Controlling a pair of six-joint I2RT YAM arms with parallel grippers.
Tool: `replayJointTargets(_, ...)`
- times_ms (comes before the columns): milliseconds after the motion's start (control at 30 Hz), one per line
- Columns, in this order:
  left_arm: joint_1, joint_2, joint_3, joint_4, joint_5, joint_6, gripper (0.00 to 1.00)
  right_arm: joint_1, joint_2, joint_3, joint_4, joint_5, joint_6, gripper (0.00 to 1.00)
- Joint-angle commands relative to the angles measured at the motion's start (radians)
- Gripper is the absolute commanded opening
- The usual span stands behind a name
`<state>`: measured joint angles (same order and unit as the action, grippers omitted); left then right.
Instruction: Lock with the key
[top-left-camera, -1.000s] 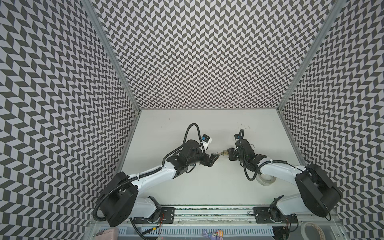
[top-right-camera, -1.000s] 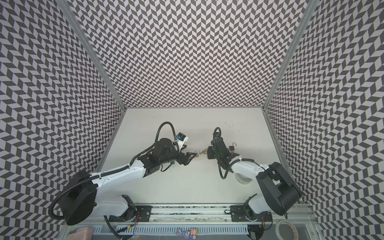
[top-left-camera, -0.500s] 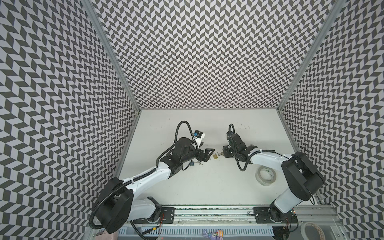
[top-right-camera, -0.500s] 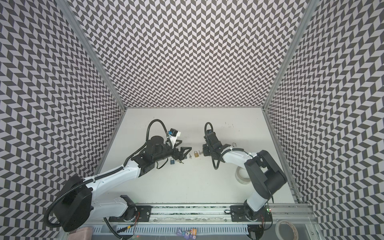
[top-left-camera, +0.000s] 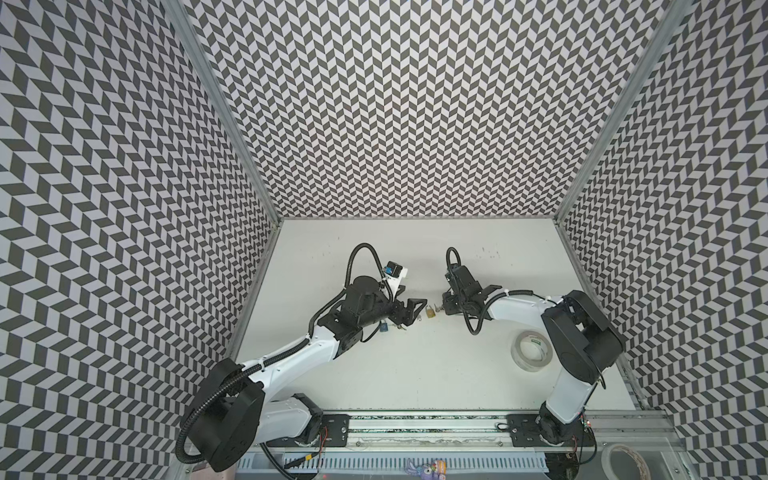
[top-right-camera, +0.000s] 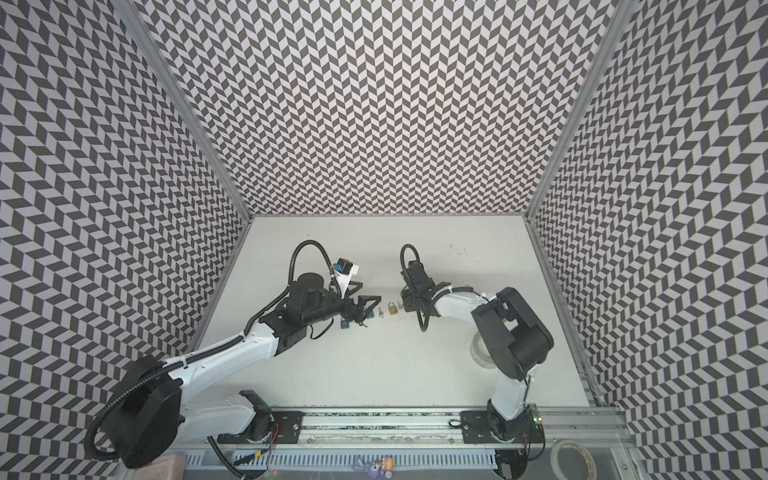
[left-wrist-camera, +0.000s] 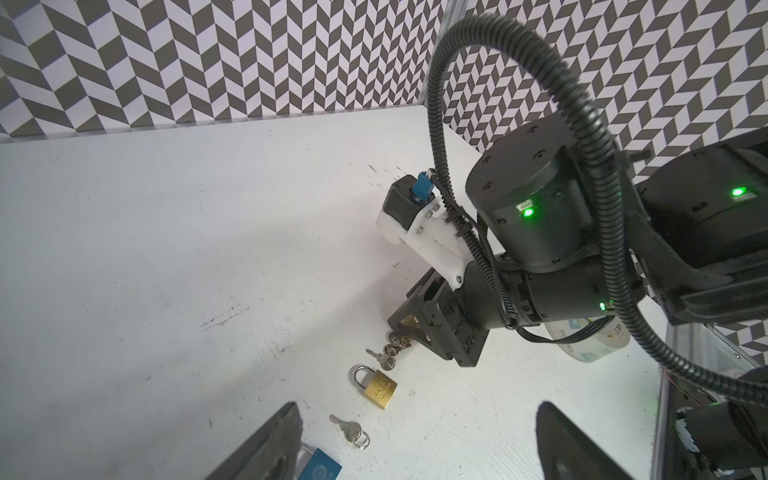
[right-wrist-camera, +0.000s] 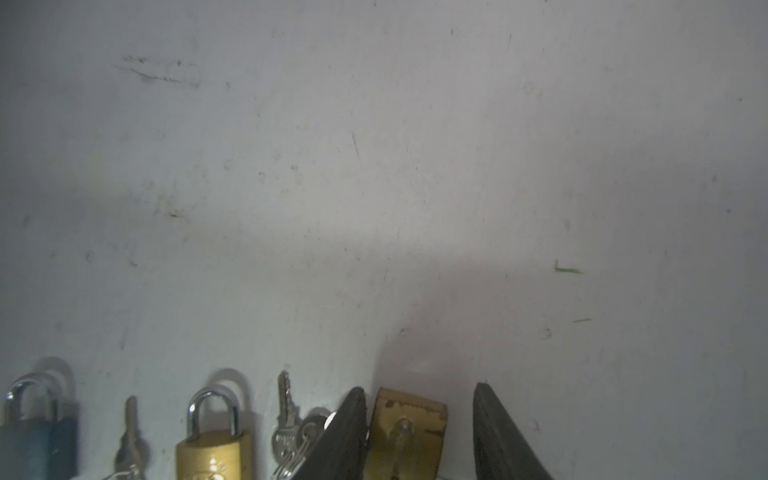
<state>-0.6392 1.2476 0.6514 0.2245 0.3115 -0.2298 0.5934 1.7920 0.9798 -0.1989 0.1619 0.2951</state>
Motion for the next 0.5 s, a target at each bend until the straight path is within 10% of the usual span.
replayJointTargets(0, 0.004, -0.007, -0.009, 0.027, 0.013, -0.009, 0.88, 0.006, 0.024, 0.023, 0.0, 0.011, -0.013, 0.42)
replayJointTargets(467, 0.01, -0.026, -0.01, 0.021, 0.008, -0.013, 0.88, 0.006, -0.078, -0.038, -0.01, 0.025, -0.015, 0.2)
